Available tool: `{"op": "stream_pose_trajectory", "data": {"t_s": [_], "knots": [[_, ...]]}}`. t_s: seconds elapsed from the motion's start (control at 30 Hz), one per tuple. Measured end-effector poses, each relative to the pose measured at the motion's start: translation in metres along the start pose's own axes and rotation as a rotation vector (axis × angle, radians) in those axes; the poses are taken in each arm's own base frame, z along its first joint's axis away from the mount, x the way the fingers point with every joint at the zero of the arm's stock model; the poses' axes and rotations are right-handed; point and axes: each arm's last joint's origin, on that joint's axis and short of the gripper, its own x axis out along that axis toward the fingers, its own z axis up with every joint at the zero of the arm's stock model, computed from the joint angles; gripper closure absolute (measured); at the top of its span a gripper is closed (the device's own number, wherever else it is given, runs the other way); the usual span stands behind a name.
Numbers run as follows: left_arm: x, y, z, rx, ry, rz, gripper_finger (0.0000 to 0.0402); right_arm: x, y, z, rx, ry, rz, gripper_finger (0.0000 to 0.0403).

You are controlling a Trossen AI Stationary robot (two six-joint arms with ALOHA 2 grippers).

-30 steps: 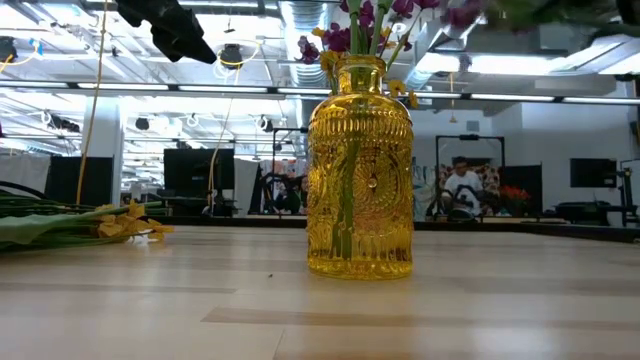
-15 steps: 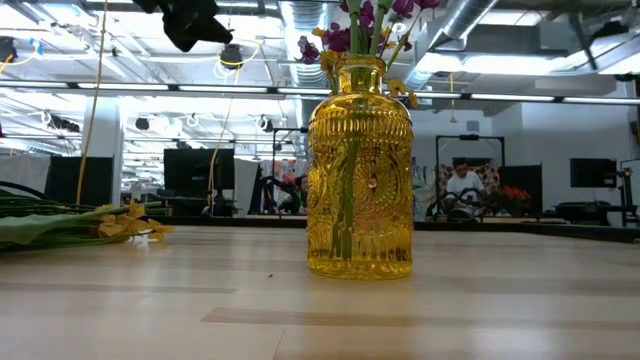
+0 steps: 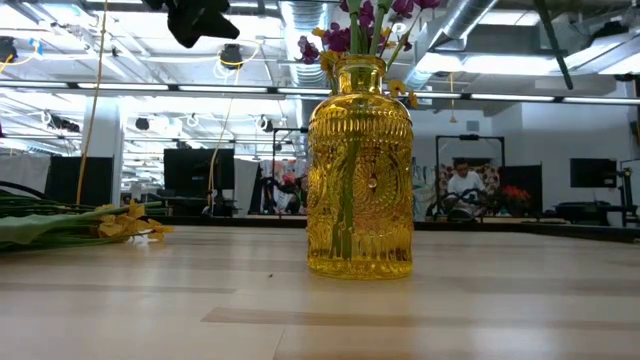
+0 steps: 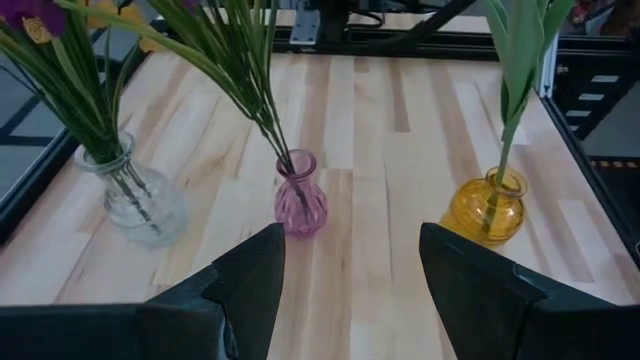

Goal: Sort flowers into vase by color
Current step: Put the right violet flowers into the violet vase

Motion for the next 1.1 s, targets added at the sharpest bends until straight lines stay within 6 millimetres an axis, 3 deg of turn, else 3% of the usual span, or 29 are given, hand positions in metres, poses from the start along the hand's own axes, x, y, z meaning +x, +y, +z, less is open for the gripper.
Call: {"op": "stream_pose_trajectory", "data": {"t_s": [0.37, 0.63, 0.73, 0.9, 1.1], "knots": [[0.000, 0.000, 0.000, 0.000, 0.001, 0.000, 0.0182, 0.003, 0.036, -0.012, 0.101, 0.058, 0.017, 0.0360], [0.000, 0.000, 0.000, 0.003, 0.002, -0.001, 0.0182, 0.044, 0.077, -0.004, -0.072, 0.164, 0.175, 0.0360], [0.000, 0.000, 0.000, 0.004, 0.003, -0.007, 0.0182, 0.053, 0.076, 0.013, -0.130, 0.107, 0.204, 0.0360], [0.000, 0.000, 0.000, 0.004, 0.006, -0.007, 0.0182, 0.053, 0.063, 0.042, -0.204, 0.026, 0.225, 0.0360], [0.000, 0.000, 0.000, 0.004, 0.005, -0.007, 0.0182, 0.049, 0.050, 0.060, -0.302, -0.024, 0.275, 0.0360]]}}
